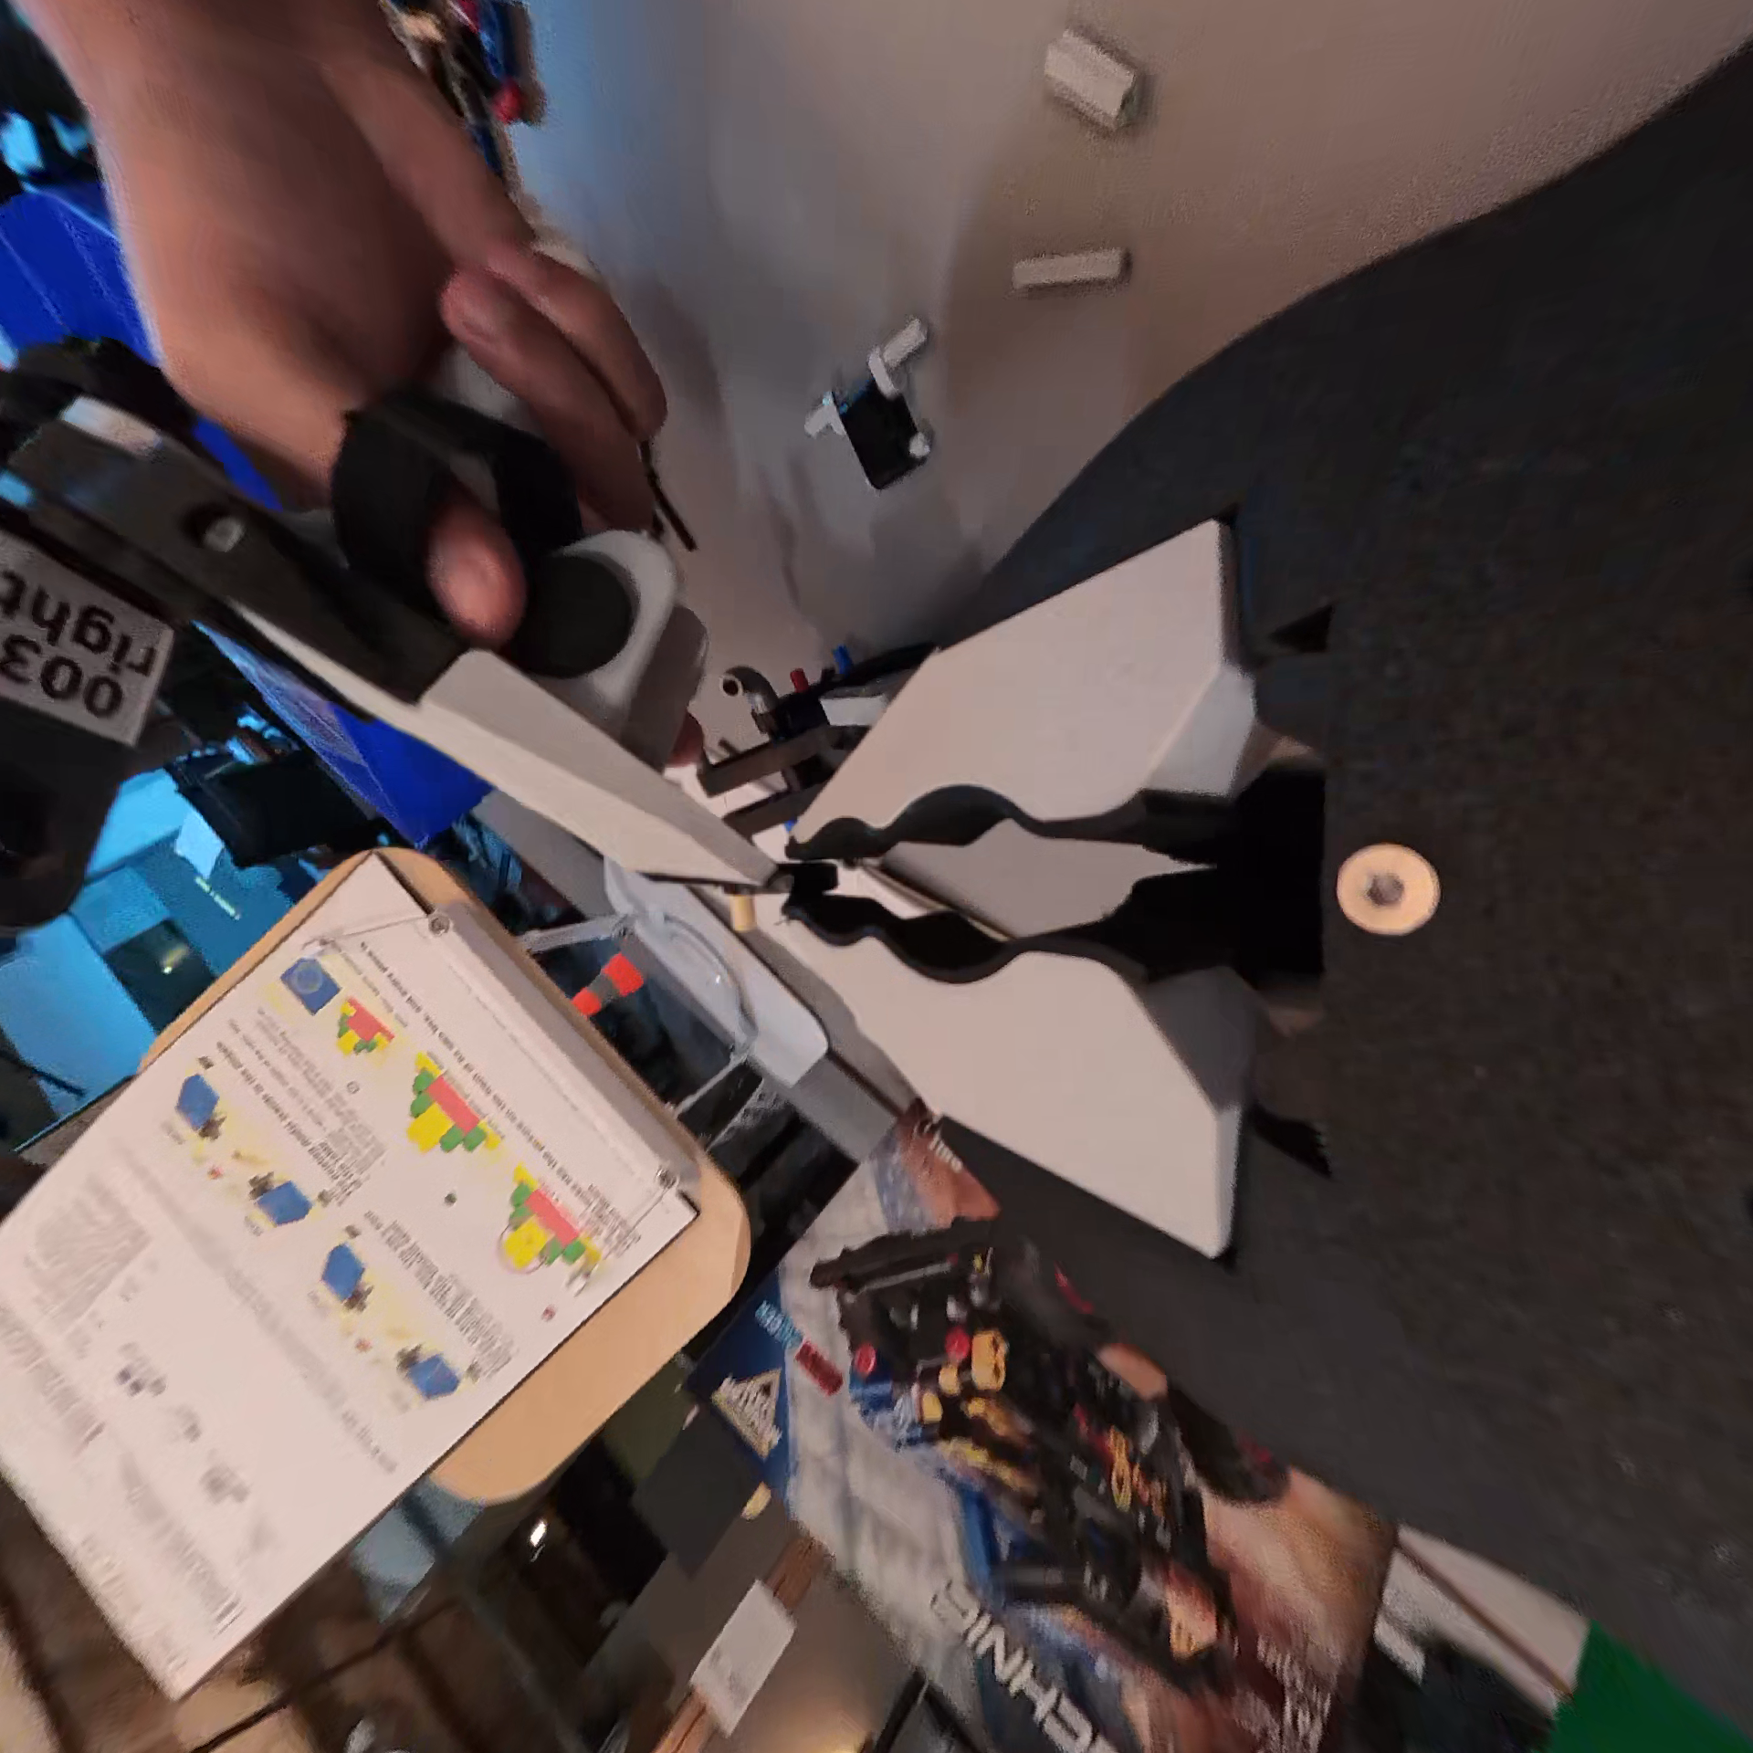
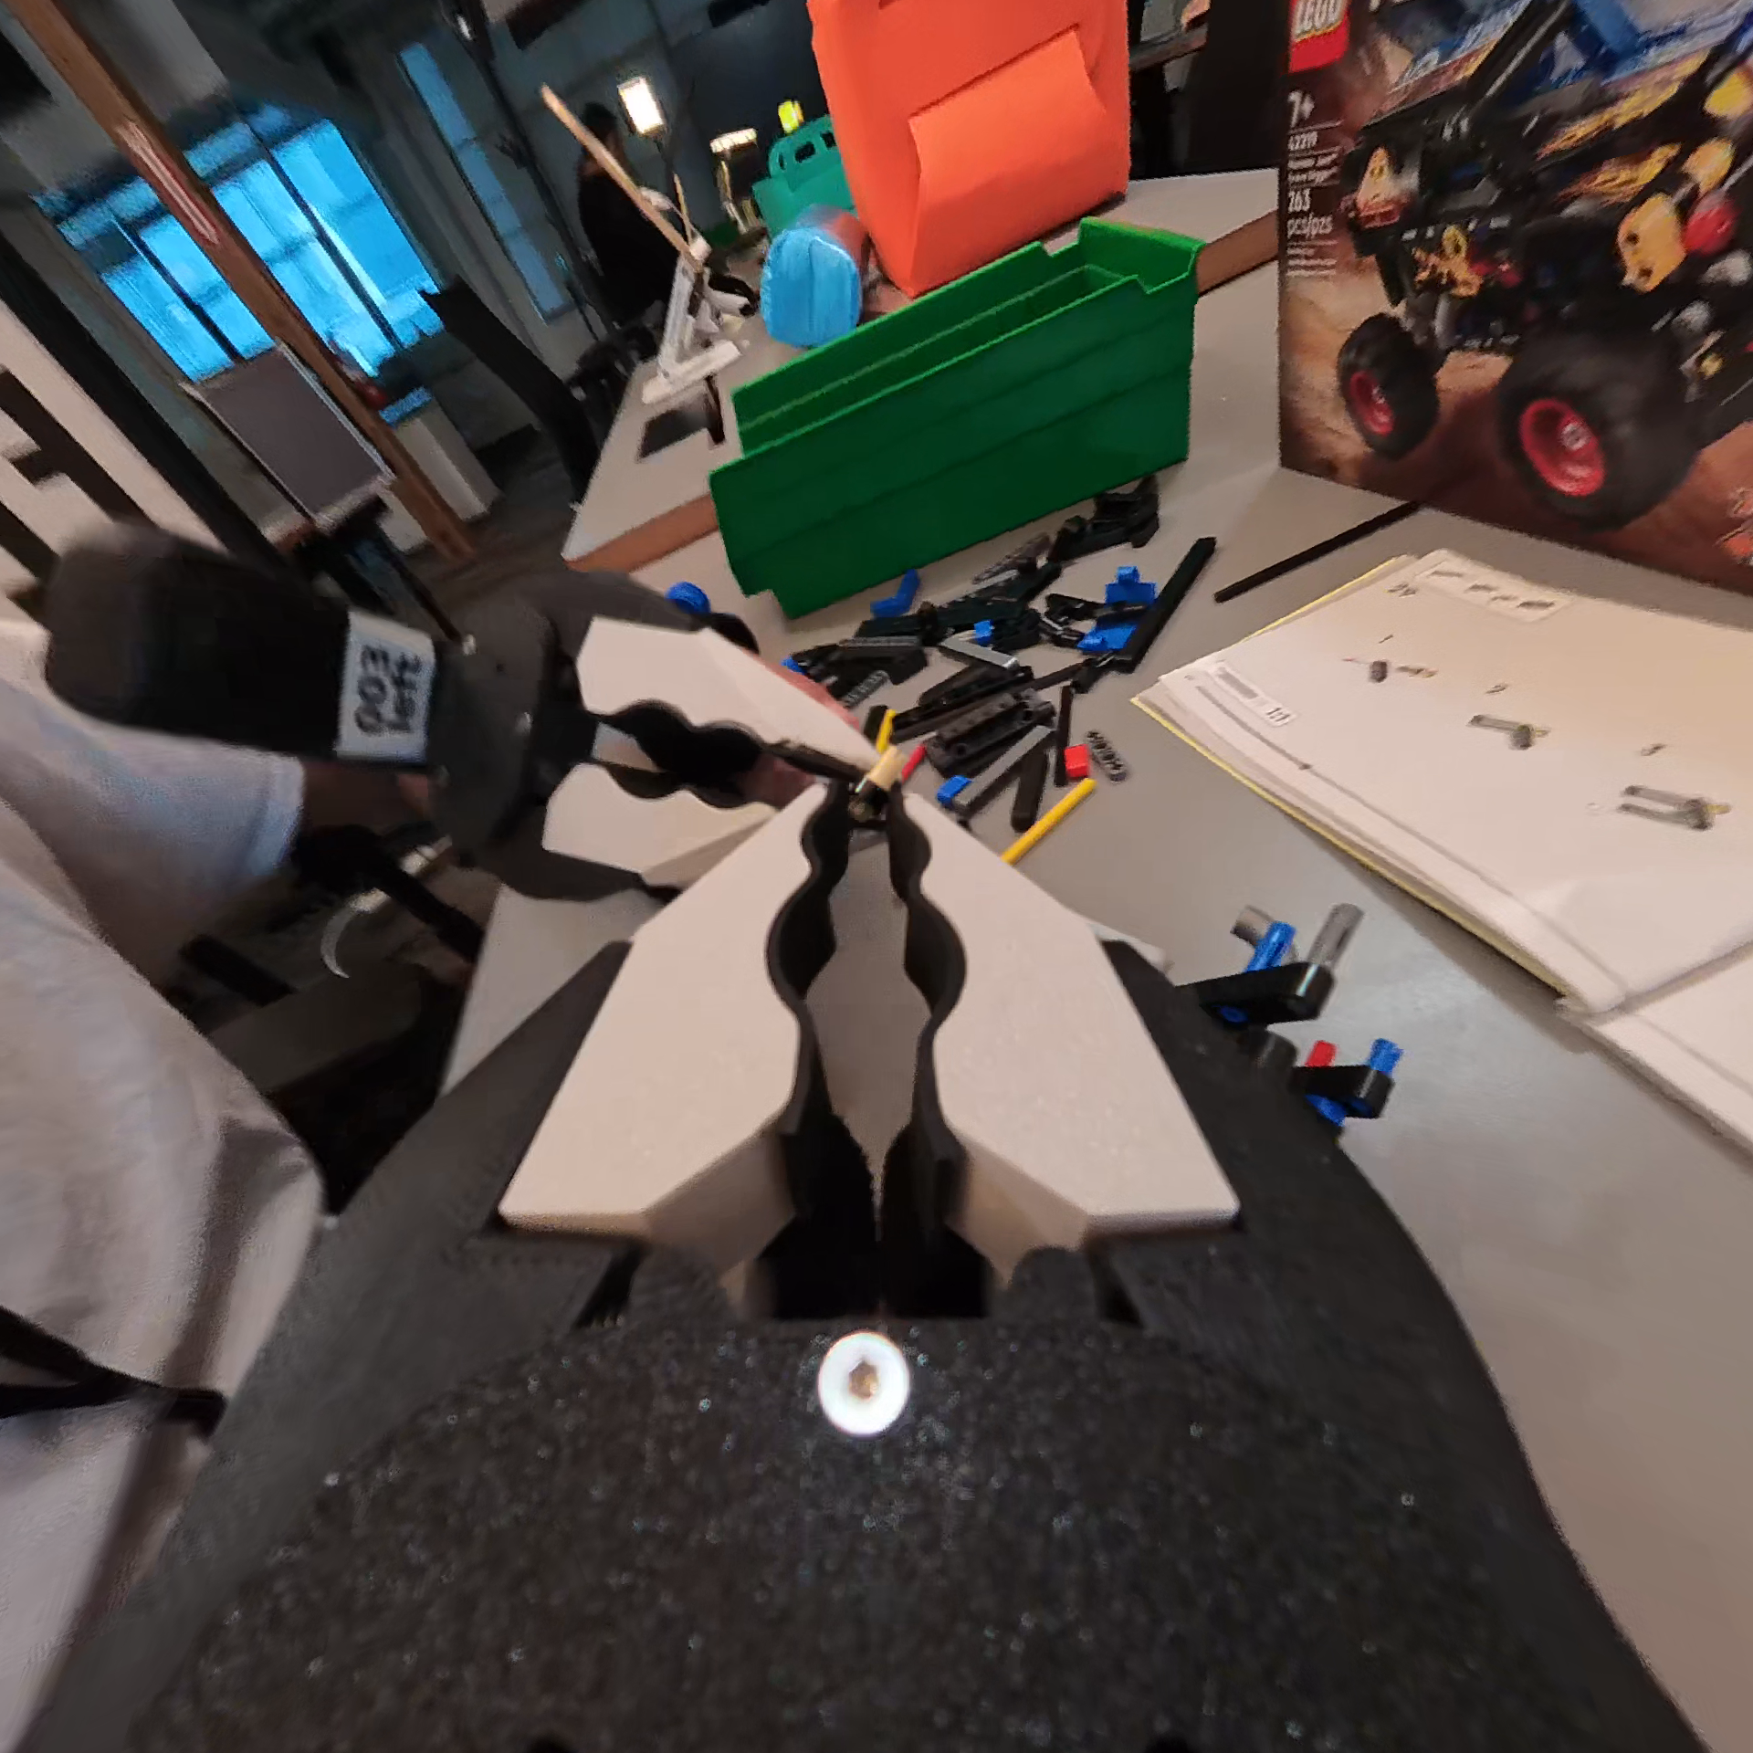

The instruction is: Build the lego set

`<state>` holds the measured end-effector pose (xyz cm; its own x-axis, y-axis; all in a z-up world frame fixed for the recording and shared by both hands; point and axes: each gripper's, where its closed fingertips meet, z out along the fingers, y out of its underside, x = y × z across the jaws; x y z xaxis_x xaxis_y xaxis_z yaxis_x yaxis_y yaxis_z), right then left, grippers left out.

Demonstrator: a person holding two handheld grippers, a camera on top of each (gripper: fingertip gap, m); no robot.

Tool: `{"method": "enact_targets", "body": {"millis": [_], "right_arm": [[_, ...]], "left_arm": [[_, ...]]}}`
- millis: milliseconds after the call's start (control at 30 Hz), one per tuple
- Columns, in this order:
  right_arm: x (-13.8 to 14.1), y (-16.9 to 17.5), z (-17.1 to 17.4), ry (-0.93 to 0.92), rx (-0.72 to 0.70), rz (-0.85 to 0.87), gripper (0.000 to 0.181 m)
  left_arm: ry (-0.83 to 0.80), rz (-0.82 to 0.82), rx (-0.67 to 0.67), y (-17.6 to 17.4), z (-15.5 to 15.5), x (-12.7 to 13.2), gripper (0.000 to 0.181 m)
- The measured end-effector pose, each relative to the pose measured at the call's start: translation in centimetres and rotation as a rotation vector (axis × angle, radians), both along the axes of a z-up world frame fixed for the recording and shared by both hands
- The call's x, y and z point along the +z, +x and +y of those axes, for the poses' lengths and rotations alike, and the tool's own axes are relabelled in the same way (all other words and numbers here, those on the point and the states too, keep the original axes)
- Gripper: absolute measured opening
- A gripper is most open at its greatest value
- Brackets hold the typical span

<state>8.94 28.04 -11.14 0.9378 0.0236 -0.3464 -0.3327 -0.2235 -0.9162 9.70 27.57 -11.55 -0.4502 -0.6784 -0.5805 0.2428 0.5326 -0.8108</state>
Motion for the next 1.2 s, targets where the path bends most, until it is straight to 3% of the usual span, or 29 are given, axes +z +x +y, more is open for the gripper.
{"method": "enact_targets", "body": {"millis": [167,267,367,567,1100,1200], "right_arm": [[-0.3,-0.13,-0.01,-0.05,-0.012,-0.17,0.007],[-0.45,-0.3,-0.2,-0.081,-0.003,-0.217,0.007],[0.13,-0.59,-0.26,-0.05,0.028,-0.111,0.014],[0.12,-0.37,-0.22,-0.039,0.03,-0.028,0.007],[-0.56,-0.65,0.41,-0.051,0.014,-0.005,0.007],[-0.04,-0.77,0.27,-0.039,0.028,0.023,0.007]], "left_arm": [[-0.055,0.076,-0.041,-0.13,-0.32,-0.41,0.005],[-0.001,0.045,-0.047,-0.27,-0.45,-0.64,0.002],[0.067,-0.033,0.013,-0.03,-0.06,-0.25,0.002],[0.214,-0.151,0.065,-0.13,0.01,-0.25,0.002],[0.229,-0.132,0.084,-0.2,0.18,-0.69,0.001],[0.171,-0.094,0.052,-0.31,0.08,-0.32,0.002]]}}
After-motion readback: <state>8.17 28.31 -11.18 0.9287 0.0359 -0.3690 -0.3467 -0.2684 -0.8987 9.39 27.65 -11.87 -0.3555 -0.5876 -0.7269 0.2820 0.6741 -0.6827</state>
